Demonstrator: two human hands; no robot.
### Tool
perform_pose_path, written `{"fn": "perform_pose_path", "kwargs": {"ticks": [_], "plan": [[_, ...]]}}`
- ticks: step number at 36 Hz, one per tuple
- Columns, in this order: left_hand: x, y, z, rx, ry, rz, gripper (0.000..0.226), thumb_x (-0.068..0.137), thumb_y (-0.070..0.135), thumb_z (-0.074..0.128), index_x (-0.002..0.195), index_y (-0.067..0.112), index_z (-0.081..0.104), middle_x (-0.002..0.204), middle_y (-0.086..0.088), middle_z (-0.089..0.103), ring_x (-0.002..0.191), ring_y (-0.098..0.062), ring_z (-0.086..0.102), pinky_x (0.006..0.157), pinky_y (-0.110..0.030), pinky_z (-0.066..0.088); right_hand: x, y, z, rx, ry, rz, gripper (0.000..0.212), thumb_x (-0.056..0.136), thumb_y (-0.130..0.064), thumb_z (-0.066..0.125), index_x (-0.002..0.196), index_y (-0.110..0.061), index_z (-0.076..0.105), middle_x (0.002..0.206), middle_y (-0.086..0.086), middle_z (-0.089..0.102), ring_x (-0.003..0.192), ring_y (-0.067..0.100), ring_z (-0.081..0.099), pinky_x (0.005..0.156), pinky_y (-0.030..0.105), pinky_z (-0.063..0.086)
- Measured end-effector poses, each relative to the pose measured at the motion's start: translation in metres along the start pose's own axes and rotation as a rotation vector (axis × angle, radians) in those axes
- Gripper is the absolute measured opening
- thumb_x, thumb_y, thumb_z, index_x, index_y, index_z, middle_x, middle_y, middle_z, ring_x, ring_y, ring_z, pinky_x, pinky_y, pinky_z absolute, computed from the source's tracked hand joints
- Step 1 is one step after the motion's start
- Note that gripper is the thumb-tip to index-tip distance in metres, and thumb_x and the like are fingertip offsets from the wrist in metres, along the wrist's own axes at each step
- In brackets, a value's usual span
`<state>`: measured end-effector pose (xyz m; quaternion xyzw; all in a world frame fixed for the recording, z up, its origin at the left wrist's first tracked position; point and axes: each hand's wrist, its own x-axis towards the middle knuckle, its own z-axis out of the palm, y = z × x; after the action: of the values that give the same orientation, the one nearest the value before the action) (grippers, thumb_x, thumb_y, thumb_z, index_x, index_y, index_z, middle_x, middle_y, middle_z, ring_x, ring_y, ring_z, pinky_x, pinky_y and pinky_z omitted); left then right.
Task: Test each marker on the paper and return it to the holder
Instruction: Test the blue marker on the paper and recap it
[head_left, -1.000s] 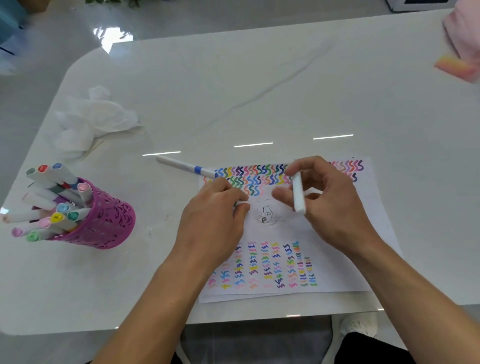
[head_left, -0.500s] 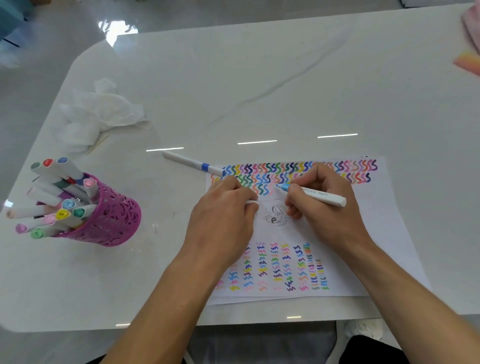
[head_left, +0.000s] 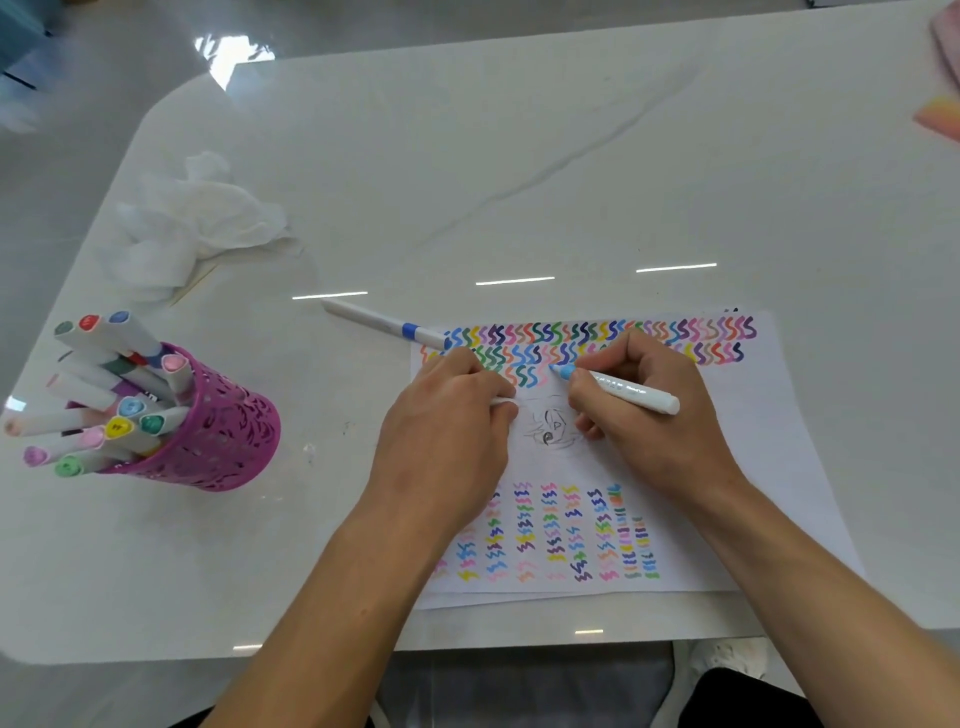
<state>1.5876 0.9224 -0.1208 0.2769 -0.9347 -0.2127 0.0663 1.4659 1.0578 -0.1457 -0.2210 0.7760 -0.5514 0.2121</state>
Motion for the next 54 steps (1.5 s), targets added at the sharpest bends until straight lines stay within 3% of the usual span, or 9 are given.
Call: {"fn": "perform_pose_path", "kwargs": {"ticks": [14, 20, 25, 28, 33, 43, 46, 51, 54], "plan": [[0.001, -0.001, 0.002, -0.004, 0.014, -0.028, 0.022, 0.096, 0.032, 0.063, 0.114, 0.028, 0.075, 0.106, 0.015, 0.06, 0.103, -0.007, 0.053, 0.084, -0.016, 0.035, 0.005, 0.002, -0.002, -0.015, 0.064, 0.01, 0.019, 0.082, -0.011, 0.08, 0.072, -0.011, 0.063, 0.065, 0.007, 0.07, 0.057, 0.024, 0.063, 0.061, 0.055, 0.056], [0.001, -0.001, 0.002, -0.002, 0.025, -0.027, 0.023, 0.096, 0.033, 0.063, 0.116, 0.027, 0.074, 0.106, 0.015, 0.06, 0.104, -0.005, 0.052, 0.085, -0.013, 0.032, 0.003, 0.002, -0.002, -0.016, 0.051, 0.017, 0.019, 0.072, -0.026, 0.074, 0.071, -0.011, 0.061, 0.067, 0.006, 0.07, 0.068, 0.038, 0.066, 0.064, 0.057, 0.057], [0.0, -0.001, 0.001, -0.001, 0.021, -0.009, 0.022, 0.096, 0.031, 0.063, 0.114, 0.026, 0.075, 0.105, 0.015, 0.061, 0.101, -0.005, 0.054, 0.084, -0.012, 0.032, 0.001, 0.004, -0.001, -0.04, -0.026, -0.007, 0.014, 0.074, -0.029, 0.075, 0.074, -0.018, 0.067, 0.073, -0.007, 0.074, 0.065, 0.013, 0.066, 0.062, 0.038, 0.053], [-0.001, -0.002, -0.001, -0.01, 0.013, -0.006, 0.022, 0.096, 0.03, 0.063, 0.113, 0.027, 0.075, 0.104, 0.016, 0.061, 0.101, -0.004, 0.054, 0.083, -0.012, 0.031, 0.001, 0.004, -0.004, 0.038, -0.002, 0.002, 0.012, 0.075, -0.028, 0.073, 0.076, -0.019, 0.066, 0.073, 0.004, 0.073, 0.063, 0.018, 0.066, 0.061, 0.044, 0.054], [-0.001, -0.002, -0.001, -0.016, 0.004, -0.007, 0.02, 0.095, 0.029, 0.064, 0.111, 0.026, 0.076, 0.103, 0.015, 0.062, 0.099, -0.007, 0.056, 0.084, -0.015, 0.036, 0.001, 0.0, -0.004, 0.183, 0.073, -0.007, 0.014, 0.078, -0.023, 0.069, 0.086, -0.013, 0.065, 0.071, 0.007, 0.072, 0.055, 0.019, 0.066, 0.049, 0.025, 0.05], [-0.003, -0.003, -0.004, -0.01, 0.0, 0.004, 0.019, 0.094, 0.025, 0.062, 0.109, 0.026, 0.074, 0.106, 0.013, 0.062, 0.103, -0.009, 0.055, 0.083, -0.015, 0.036, 0.001, -0.014, -0.012, 0.22, 0.098, -0.098, 0.013, 0.088, -0.008, 0.076, 0.096, -0.018, 0.073, 0.084, 0.007, 0.073, 0.07, 0.014, 0.068, 0.059, 0.026, 0.058], [-0.002, 0.0, -0.006, -0.082, 0.055, -0.019, 0.016, 0.094, 0.024, 0.065, 0.105, 0.027, 0.076, 0.103, 0.013, 0.06, 0.102, -0.007, 0.055, 0.08, -0.01, 0.029, 0.001, -0.021, -0.013, 0.217, 0.091, -0.105, 0.013, 0.09, -0.01, 0.078, 0.097, -0.022, 0.077, 0.084, 0.002, 0.077, 0.07, 0.012, 0.069, 0.061, 0.022, 0.056], [0.0, 0.004, -0.009, -0.363, 0.071, -0.114, 0.015, 0.096, 0.03, 0.065, 0.102, 0.038, 0.075, 0.094, 0.019, 0.066, 0.084, 0.007, 0.059, 0.071, -0.006, 0.04, -0.003, -0.031, -0.014, 0.279, 0.091, -0.103, 0.012, 0.091, -0.015, 0.075, 0.098, -0.025, 0.078, 0.081, -0.004, 0.076, 0.069, 0.011, 0.069, 0.064, 0.02, 0.055], [0.001, 0.006, -0.01, -0.503, 0.018, -0.168, 0.016, 0.098, 0.03, 0.061, 0.102, 0.039, 0.074, 0.084, 0.015, 0.072, 0.08, 0.001, 0.065, 0.069, -0.013, 0.049, -0.006, -0.037, -0.014, 0.3, 0.095, -0.116, 0.011, 0.092, -0.023, 0.067, 0.099, -0.025, 0.075, 0.081, -0.002, 0.076, 0.069, 0.013, 0.07, 0.064, 0.023, 0.057]]}}
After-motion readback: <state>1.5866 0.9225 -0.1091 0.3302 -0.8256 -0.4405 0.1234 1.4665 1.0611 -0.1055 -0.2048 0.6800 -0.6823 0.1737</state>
